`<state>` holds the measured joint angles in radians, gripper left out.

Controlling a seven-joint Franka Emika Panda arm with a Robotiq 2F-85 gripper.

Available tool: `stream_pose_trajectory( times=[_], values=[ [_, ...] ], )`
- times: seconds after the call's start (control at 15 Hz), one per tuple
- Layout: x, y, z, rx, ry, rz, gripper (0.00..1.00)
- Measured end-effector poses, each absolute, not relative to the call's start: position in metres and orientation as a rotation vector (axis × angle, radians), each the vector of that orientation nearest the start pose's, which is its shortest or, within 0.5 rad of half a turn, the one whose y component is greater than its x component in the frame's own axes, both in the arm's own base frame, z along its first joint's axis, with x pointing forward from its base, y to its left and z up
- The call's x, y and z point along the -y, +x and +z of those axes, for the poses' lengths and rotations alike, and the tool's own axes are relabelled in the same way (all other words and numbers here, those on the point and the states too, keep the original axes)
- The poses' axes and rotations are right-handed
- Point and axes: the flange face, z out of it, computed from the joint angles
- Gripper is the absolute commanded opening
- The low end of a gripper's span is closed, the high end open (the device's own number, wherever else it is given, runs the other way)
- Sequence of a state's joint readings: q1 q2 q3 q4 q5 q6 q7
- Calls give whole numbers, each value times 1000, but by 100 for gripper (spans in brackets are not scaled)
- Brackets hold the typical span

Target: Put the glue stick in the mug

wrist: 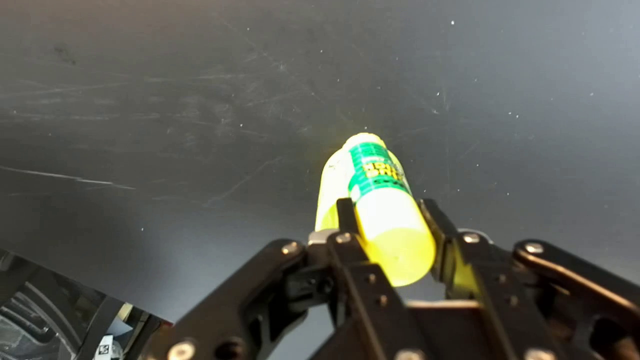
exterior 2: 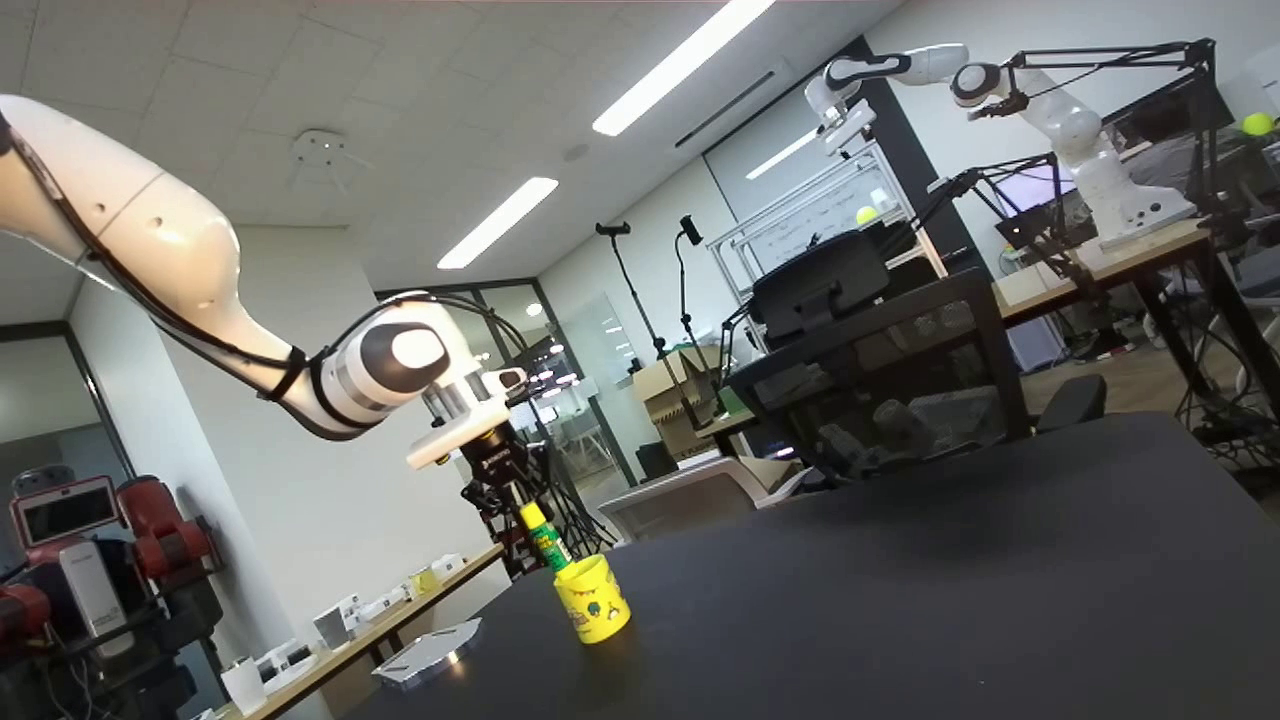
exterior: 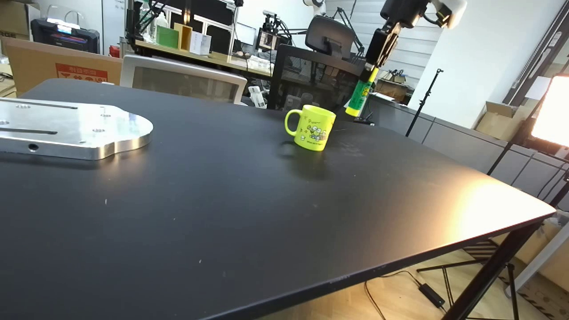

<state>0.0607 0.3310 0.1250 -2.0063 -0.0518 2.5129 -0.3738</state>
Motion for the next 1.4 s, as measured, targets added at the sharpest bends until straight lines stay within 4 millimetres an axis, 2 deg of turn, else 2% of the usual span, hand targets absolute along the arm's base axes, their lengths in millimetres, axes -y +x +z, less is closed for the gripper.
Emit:
stream_pose_trajectory(
  times=[0.27,0.47,0.73,1.07,1.13,1.2,1.27,1.4],
  values=[
    [-125,626,332,948,-2999,-301,9],
    [-136,640,331,978,-2980,-320,9],
    [-149,659,308,1058,-2936,-324,9],
    [-154,678,269,1100,-2905,-277,10],
    [-154,681,262,1103,-2902,-266,59],
    [-154,683,256,1105,-2900,-251,60],
    [-154,684,251,1105,-2898,-240,65],
    [-154,687,249,1112,-2894,-239,79]
  ],
)
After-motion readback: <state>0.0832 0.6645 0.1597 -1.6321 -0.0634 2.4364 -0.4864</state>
